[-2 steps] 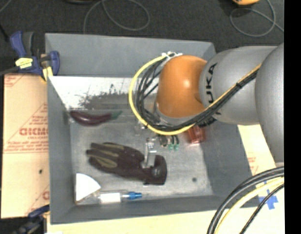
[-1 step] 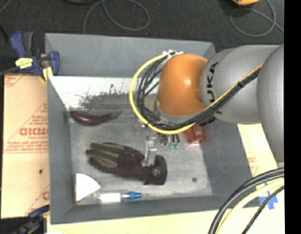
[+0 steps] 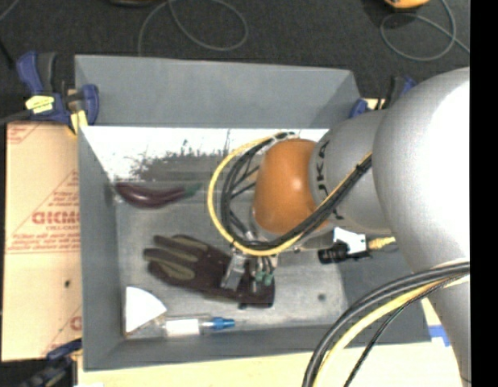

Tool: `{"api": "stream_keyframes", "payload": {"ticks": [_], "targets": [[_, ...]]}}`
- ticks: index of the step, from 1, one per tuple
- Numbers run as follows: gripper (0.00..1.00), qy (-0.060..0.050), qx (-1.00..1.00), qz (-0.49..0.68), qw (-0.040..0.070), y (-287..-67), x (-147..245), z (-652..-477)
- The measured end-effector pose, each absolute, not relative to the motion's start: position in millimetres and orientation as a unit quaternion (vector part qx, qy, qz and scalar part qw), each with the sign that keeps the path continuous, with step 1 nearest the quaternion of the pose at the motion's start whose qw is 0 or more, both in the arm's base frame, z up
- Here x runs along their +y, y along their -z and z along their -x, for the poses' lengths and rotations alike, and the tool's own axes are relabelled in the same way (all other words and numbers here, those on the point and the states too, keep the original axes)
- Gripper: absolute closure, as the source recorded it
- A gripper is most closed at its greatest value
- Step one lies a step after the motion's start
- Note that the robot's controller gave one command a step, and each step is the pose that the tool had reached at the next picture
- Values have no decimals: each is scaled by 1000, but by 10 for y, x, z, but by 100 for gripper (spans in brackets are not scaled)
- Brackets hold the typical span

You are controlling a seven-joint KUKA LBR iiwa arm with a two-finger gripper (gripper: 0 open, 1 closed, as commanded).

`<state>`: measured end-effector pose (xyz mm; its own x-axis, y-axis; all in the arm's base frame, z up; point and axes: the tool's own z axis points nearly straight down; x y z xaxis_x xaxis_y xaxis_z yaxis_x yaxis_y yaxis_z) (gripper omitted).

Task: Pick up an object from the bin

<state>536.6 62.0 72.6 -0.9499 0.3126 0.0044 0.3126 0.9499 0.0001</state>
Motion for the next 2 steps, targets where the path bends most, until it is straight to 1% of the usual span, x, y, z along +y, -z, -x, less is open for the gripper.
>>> {"api": "stream_keyframes", "payload": {"ticks": [1,2], "targets": [[100,0,-987,159,2,-726,620,-5366],[100,1,-989,149,-2,-2499,531,-5340]]}}
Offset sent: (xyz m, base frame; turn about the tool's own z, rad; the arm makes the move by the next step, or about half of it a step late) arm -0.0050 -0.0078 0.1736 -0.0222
